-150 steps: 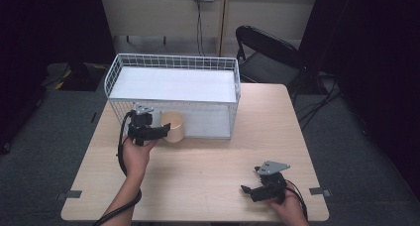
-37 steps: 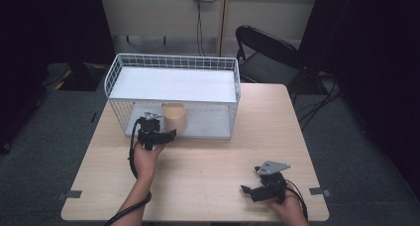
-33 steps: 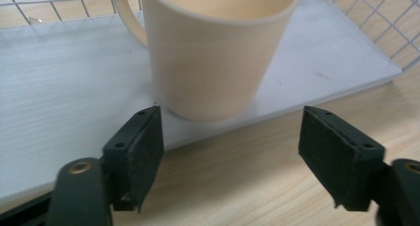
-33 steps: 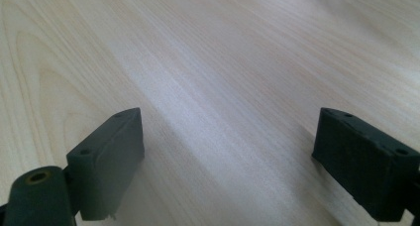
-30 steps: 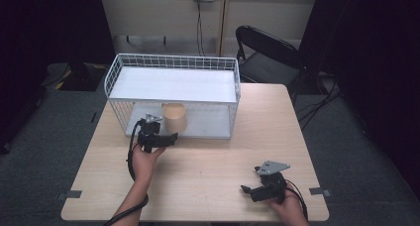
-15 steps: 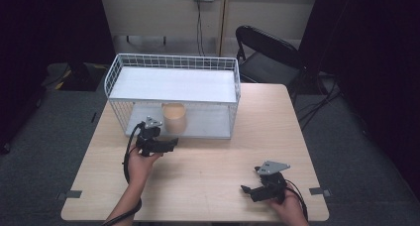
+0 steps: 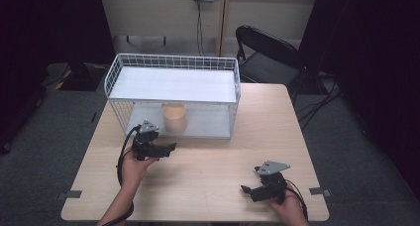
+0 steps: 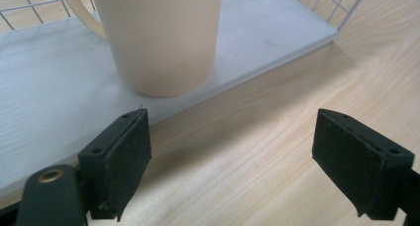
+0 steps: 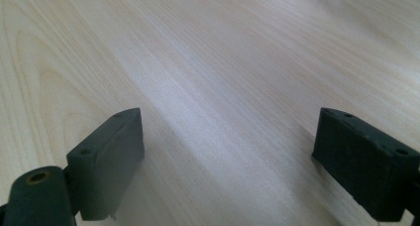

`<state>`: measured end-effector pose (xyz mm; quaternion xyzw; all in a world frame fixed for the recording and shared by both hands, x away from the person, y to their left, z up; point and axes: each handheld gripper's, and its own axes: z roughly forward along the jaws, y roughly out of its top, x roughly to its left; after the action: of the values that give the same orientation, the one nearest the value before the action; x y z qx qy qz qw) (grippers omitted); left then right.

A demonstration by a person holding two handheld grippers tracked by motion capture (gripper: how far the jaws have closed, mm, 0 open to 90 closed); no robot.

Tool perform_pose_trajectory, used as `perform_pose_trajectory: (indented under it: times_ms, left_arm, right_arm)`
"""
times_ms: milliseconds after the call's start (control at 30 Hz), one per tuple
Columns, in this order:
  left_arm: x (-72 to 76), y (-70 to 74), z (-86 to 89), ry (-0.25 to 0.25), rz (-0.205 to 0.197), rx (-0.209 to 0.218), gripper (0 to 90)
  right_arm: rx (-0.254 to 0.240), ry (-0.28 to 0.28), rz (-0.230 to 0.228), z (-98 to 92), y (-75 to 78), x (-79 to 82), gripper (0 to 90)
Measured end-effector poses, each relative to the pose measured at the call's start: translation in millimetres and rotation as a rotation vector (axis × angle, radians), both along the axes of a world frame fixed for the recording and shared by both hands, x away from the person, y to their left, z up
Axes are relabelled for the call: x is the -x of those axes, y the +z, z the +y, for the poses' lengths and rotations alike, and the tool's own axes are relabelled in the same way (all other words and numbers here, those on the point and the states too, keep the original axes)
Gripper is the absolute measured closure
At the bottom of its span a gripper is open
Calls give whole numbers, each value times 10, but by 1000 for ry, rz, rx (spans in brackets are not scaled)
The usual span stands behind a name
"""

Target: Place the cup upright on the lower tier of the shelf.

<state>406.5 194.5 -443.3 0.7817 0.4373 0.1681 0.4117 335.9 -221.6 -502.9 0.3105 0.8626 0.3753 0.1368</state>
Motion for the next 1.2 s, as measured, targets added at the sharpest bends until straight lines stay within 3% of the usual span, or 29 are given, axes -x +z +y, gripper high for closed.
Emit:
perform_pose_trajectory:
  times_ms: [567, 1000, 1200]
  left_arm:
    - [151, -60, 190, -36, -7, 31, 149]
    - [244, -109, 293, -53, -2, 30, 147]
    - [314, -195, 324, -60, 9, 25, 146]
  right_arm:
    - [1, 0, 0, 0, 1, 0, 115]
    - [2, 0, 0, -1, 1, 0, 115]
    - [2, 0, 0, -1, 1, 0, 115]
